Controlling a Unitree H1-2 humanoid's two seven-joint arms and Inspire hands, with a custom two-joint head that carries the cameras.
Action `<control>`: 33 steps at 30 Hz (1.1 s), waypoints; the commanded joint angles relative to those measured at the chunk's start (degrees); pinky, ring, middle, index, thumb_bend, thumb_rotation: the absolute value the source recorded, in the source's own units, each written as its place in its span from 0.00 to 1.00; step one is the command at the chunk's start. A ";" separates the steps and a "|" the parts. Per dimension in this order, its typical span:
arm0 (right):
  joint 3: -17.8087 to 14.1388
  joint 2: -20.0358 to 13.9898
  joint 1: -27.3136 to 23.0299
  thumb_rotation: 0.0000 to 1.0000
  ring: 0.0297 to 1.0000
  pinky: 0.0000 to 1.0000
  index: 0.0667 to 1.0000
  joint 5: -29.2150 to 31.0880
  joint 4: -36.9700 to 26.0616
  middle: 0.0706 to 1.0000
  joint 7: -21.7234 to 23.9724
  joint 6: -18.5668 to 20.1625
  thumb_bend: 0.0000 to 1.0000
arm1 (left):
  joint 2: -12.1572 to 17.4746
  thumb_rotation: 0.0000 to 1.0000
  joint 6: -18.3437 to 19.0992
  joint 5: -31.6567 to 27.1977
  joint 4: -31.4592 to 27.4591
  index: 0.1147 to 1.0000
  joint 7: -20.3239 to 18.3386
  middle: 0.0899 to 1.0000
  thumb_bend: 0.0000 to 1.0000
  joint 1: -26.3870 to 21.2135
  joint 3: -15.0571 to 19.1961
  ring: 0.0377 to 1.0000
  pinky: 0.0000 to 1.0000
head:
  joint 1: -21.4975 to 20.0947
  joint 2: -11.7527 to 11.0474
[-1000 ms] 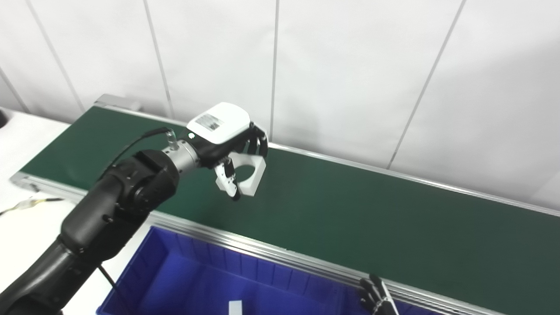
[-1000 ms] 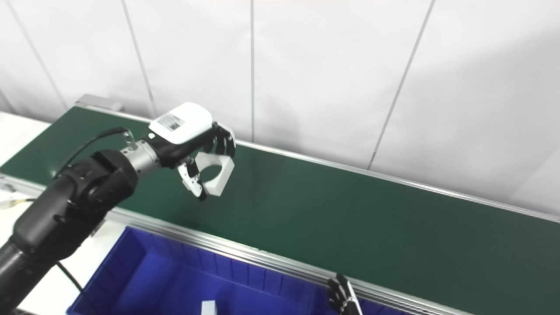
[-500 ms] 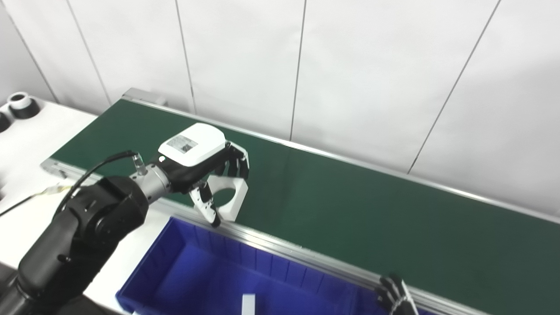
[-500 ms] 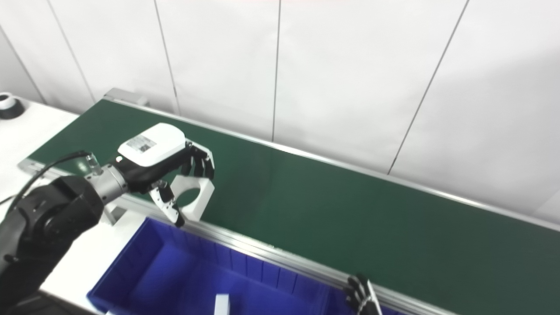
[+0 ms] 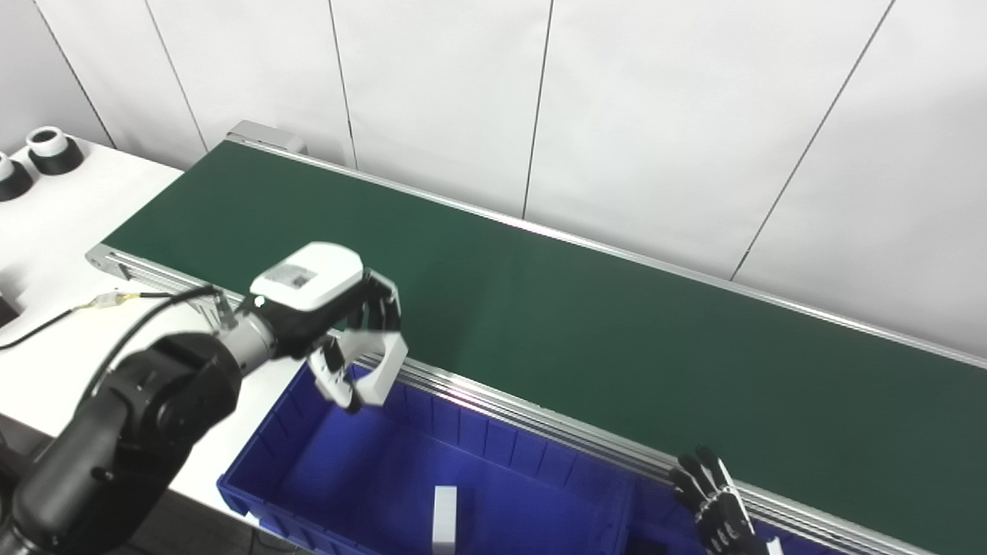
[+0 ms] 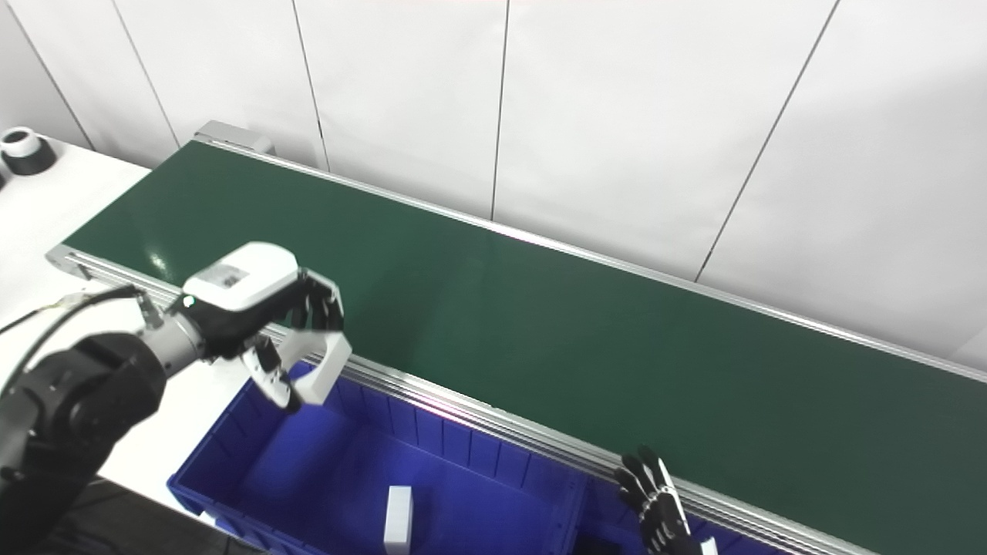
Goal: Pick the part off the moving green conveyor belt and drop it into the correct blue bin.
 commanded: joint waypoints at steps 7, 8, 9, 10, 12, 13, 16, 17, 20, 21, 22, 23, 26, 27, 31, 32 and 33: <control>-0.42 0.08 -0.30 0.95 0.86 0.86 0.94 0.49 -1.44 0.89 0.75 -2.80 0.84 | -2.87 0.00 -0.88 4.37 7.78 0.42 7.95 0.43 0.52 -0.05 -0.85 0.41 0.35 | 0.19 0.44; -0.40 0.08 -0.26 0.95 0.86 0.86 0.94 0.48 -1.56 0.89 0.76 -2.77 0.84 | -3.22 0.00 -1.37 4.46 8.97 0.43 9.22 0.41 0.52 0.00 -1.08 0.39 0.33 | 0.15 0.52; -0.38 0.09 -0.23 0.95 0.86 0.86 0.94 0.48 -1.64 0.89 0.77 -2.75 0.84 | -3.39 0.00 -1.67 4.49 9.72 0.43 10.13 0.41 0.52 0.04 -1.28 0.38 0.33 | 0.14 0.53; -0.36 0.08 -0.24 0.95 0.86 0.86 0.94 0.52 -1.61 0.89 0.83 -2.78 0.84 | -3.74 0.00 -1.95 4.59 10.76 0.43 11.22 0.40 0.52 0.13 -1.63 0.38 0.33 | 0.13 0.55; -0.36 0.09 -0.26 0.95 0.86 0.86 0.94 0.56 -1.54 0.89 0.88 -2.82 0.84 | -4.22 0.00 -2.21 4.83 12.16 0.43 12.64 0.40 0.52 0.37 -2.40 0.38 0.32 | 0.16 0.55; -0.36 0.11 -0.27 0.95 0.86 0.86 0.94 0.55 -1.50 0.89 0.88 -2.84 0.84 | -4.36 0.00 -2.27 4.92 12.61 0.44 13.10 0.37 0.52 0.50 -2.78 0.35 0.30 | 0.16 0.55; -0.35 0.23 -0.33 0.95 0.86 0.85 0.94 0.38 -1.59 0.88 0.74 -2.83 0.85 | -4.15 0.00 -3.15 5.27 13.79 0.45 13.84 0.35 0.52 1.01 -4.38 0.31 0.27 | 0.15 0.55; -0.36 0.25 -0.38 0.95 0.86 0.85 0.94 0.47 -1.54 0.88 0.77 -2.83 0.85 | -4.19 0.00 -3.61 5.36 14.28 0.45 14.28 0.35 0.52 1.23 -4.85 0.31 0.27 | 0.15 0.55; -0.35 0.26 -0.46 0.95 0.86 0.86 0.94 0.31 -1.57 0.89 0.67 -2.67 0.86 | -4.14 0.00 -4.73 5.96 14.98 0.44 15.03 0.34 0.52 1.80 -6.32 0.31 0.27 | 0.14 0.65; -0.33 0.27 -0.43 0.95 0.86 0.86 0.94 0.17 -1.69 0.89 0.59 -2.58 0.86 | -4.01 0.00 -5.07 6.03 15.04 0.44 15.01 0.34 0.52 1.89 -6.76 0.31 0.27 | 0.19 0.63; -0.33 0.30 -0.43 0.95 0.86 0.86 0.94 0.16 -1.76 0.89 0.55 -2.54 0.85 | -3.89 0.00 -5.11 6.23 14.83 0.44 14.53 0.34 0.52 1.93 -7.20 0.32 0.28 | 0.22 0.60; -0.31 0.30 -0.47 0.95 0.86 0.86 0.94 0.38 -1.77 0.88 0.66 -2.57 0.85 | -3.77 0.00 -5.10 6.34 14.61 0.44 14.02 0.34 0.52 1.96 -7.59 0.33 0.29 | 0.22 0.60; -0.34 0.26 -0.60 0.95 0.86 0.86 0.95 0.60 -1.53 0.89 0.79 -2.70 0.85 | -3.27 0.00 -4.00 7.09 13.14 0.44 11.23 0.35 0.52 2.12 -8.92 0.34 0.30 | 0.21 0.57; -0.36 0.29 -0.63 0.95 0.86 0.86 0.95 0.60 -1.45 0.89 0.76 -2.72 0.85 | -3.16 0.00 -4.10 7.27 12.74 0.43 10.80 0.36 0.52 2.23 -9.22 0.36 0.32 | 0.21 0.57; -0.38 0.35 -0.71 0.95 0.86 0.85 0.94 0.40 -1.39 0.89 0.65 -2.76 0.84 | -2.84 0.00 -4.84 7.77 10.73 0.43 9.80 0.34 0.52 3.18 -9.97 0.34 0.30 | 0.15 0.66; -0.39 0.35 -0.74 0.95 0.85 0.85 0.94 0.37 -1.35 0.88 0.64 -2.78 0.84 | -2.88 0.00 -4.58 7.75 10.20 0.43 9.27 0.34 0.52 3.38 -10.00 0.34 0.30 | 0.20 0.64; -0.41 0.35 -0.77 0.95 0.85 0.85 0.94 0.26 -1.29 0.88 0.58 -2.79 0.84 | -2.88 0.00 -4.26 7.82 9.57 0.43 8.62 0.34 0.52 3.57 -10.06 0.34 0.30 | 0.20 0.64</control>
